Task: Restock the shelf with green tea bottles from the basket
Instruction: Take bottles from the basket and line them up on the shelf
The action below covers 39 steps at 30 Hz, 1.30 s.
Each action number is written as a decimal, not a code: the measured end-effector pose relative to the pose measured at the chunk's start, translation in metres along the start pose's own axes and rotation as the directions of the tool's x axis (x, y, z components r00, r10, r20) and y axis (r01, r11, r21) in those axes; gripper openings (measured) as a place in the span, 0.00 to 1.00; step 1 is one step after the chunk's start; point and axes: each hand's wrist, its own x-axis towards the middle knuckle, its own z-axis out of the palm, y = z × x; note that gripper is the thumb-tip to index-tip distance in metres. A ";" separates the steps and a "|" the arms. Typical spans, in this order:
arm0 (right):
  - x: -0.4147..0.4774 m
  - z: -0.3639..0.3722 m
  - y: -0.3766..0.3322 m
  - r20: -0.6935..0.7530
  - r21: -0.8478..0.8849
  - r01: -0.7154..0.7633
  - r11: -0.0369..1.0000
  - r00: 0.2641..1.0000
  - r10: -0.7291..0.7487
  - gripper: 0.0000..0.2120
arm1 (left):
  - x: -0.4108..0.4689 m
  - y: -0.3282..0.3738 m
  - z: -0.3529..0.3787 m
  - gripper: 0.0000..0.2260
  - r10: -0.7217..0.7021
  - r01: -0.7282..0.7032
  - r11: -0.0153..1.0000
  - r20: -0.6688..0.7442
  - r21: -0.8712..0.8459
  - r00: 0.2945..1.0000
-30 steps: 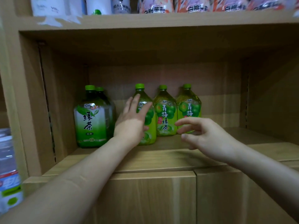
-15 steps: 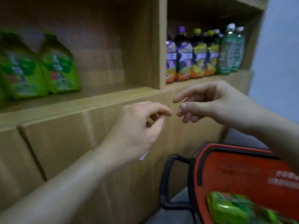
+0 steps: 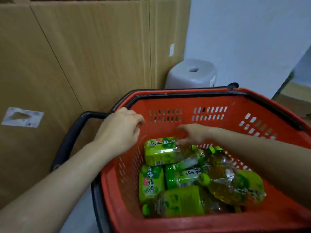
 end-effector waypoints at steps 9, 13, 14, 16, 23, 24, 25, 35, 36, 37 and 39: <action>0.033 0.031 0.012 0.309 0.303 -0.246 0.921 0.939 0.149 0.55 | 0.002 -0.014 0.007 0.14 -0.265 0.263 0.964 -0.088 -0.033 0.960; 0.019 0.022 0.016 0.307 0.481 -0.198 0.854 0.951 0.047 0.40 | 0.001 -0.011 0.009 0.12 -0.141 0.143 0.990 -0.060 0.024 0.988; 0.016 0.018 0.016 0.224 0.540 -0.162 0.826 0.974 0.044 0.30 | 0.001 -0.010 0.009 0.12 -0.113 0.115 0.993 -0.042 0.037 0.993; 0.013 0.008 0.007 -0.006 0.658 -0.083 0.748 0.993 0.116 0.19 | 0.000 -0.008 0.009 0.12 -0.049 0.050 0.997 -0.016 0.055 0.999; -0.032 -0.044 -0.078 -0.502 -0.047 0.344 0.938 0.803 -0.320 0.06 | -0.001 0.001 0.004 0.46 0.024 -0.024 1.000 0.144 0.000 0.989; -0.047 -0.058 -0.082 -0.497 -0.011 0.413 0.910 0.788 -0.364 0.06 | 0.000 0.002 0.002 0.49 0.001 0.011 0.998 0.185 -0.060 0.983; -0.062 -0.072 -0.086 -0.490 0.056 0.481 0.875 0.777 -0.396 0.06 | 0.002 0.002 -0.002 0.51 -0.011 0.050 0.984 0.224 -0.168 0.975; -0.085 -0.092 -0.062 -0.477 0.600 0.597 0.533 0.802 -0.360 0.20 | -0.012 0.009 -0.008 0.32 -0.089 0.084 0.482 0.047 -0.872 0.995; -0.084 -0.088 -0.047 -0.398 0.614 0.520 0.594 0.854 -0.336 0.22 | -0.013 0.009 -0.009 0.32 -0.111 0.054 0.569 -0.011 -0.821 0.994; -0.084 -0.078 -0.029 -0.285 0.573 0.421 0.703 0.907 -0.311 0.24 | -0.013 0.010 -0.008 0.31 -0.129 0.046 0.611 -0.043 -0.790 0.991; -0.078 -0.048 0.004 0.041 0.311 0.219 0.925 0.969 -0.244 0.25 | -0.012 0.011 -0.008 0.29 -0.162 0.044 0.611 -0.070 -0.790 0.984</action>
